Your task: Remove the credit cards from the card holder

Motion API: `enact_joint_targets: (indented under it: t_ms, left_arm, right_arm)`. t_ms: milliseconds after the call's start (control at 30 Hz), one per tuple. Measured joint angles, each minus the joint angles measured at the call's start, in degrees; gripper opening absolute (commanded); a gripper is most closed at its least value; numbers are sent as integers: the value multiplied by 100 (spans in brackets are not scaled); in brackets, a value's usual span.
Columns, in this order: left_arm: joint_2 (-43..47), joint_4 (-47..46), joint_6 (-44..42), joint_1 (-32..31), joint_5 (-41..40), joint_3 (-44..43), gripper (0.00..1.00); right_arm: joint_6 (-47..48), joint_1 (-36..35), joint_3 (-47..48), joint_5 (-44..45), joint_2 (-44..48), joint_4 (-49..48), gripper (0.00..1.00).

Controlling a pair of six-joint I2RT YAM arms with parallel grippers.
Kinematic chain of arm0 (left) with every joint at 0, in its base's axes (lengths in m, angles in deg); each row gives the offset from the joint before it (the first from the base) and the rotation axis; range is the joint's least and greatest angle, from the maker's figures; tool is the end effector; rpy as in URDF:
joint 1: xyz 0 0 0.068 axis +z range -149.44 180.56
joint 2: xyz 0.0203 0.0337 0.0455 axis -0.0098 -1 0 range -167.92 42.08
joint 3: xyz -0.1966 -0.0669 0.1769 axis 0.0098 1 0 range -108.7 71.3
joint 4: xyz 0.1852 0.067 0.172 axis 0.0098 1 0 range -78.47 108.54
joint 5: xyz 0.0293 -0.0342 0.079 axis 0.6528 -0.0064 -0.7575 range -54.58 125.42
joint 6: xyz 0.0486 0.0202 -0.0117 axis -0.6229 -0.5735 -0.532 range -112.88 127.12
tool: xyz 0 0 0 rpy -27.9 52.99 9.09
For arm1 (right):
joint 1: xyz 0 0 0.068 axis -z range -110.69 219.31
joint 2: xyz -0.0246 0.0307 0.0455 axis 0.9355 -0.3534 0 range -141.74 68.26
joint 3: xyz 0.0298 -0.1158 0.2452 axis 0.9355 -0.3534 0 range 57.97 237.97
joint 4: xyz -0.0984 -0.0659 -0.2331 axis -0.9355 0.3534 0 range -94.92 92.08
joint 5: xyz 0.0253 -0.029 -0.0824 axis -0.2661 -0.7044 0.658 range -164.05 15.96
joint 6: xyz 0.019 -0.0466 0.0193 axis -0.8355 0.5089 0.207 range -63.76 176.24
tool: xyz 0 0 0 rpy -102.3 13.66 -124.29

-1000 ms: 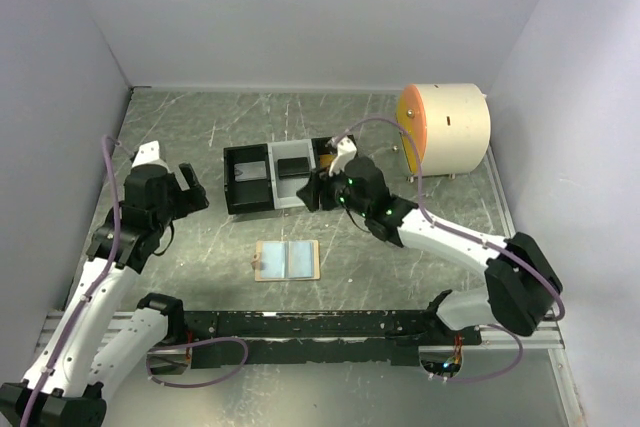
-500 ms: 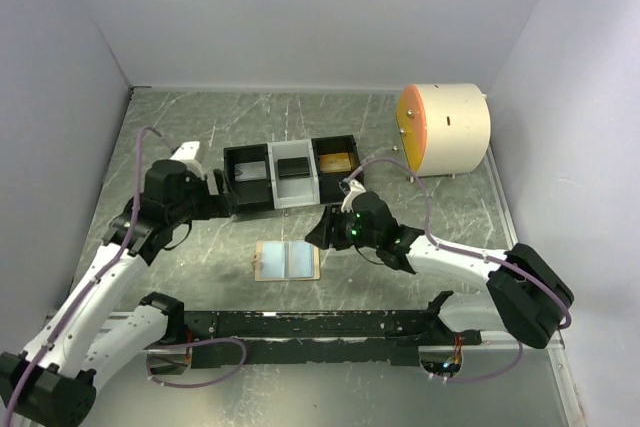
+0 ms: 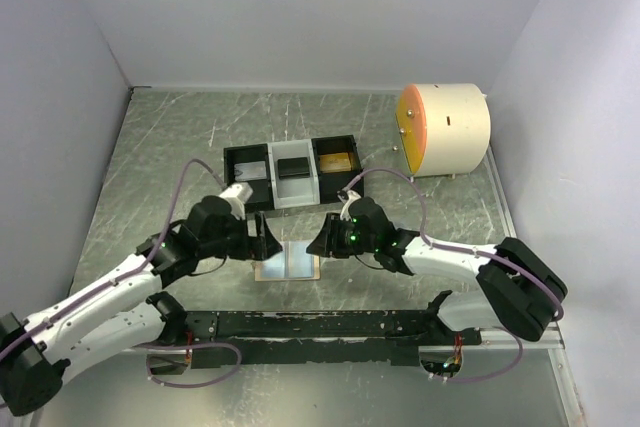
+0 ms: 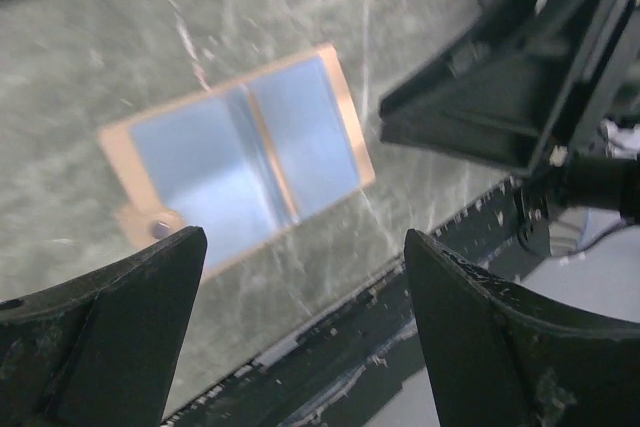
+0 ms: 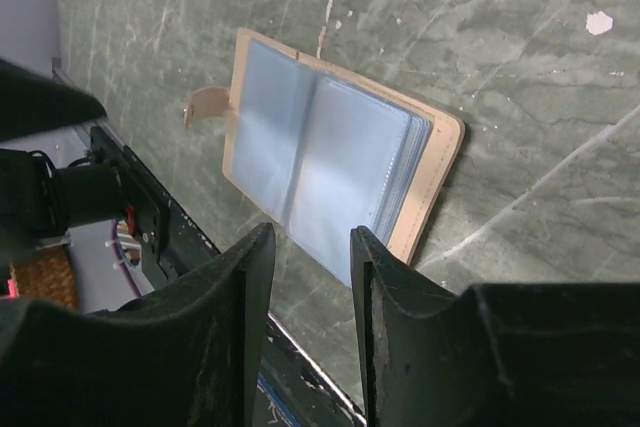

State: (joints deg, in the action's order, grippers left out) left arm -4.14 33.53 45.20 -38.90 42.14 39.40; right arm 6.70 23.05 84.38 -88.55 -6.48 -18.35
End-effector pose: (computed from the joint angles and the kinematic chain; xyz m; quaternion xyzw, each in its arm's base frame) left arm 0.1346 -0.1162 0.2369 0.0371 0.8903 -0.3230 0.3187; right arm 0.1646 0.1847 0.1630 -0.0332 0.8808 0.4155 0.2247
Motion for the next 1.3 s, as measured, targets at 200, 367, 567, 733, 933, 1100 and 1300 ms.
enact_joint_targets:
  t_ms: [200, 367, 567, 733, 933, 1100, 1300]
  left_arm:
    - [-284, -313, 697, -1174, -223, 308, 88]
    - [-579, -323, 1204, -1674, -881, 365, 84]
    - [-621, -463, 1606, -1814, -1556, 717, 76]
    - [-802, -745, 1784, -1825, -1731, 1043, 76]
    - [-789, -693, 2052, -1834, -2116, 1113, 78]
    - [-796, -638, 2284, -1834, -2321, 1145, 71]
    - [-962, -732, 2542, -1840, -2343, 1272, 59]
  right_arm:
    - [-66, -7, -28, -39, -31, -2, 38]
    - [-94, -11, -28, -151, -52, -7, 38]
    - [-195, -11, -28, -306, -201, -52, 38]
    - [-203, -11, -28, -365, -208, -50, 38]
    - [-201, -11, 22, -463, -413, -55, 38]
    - [-201, -15, 85, -531, -634, -57, 38]
    - [-181, -37, 190, -568, -748, -48, 38]
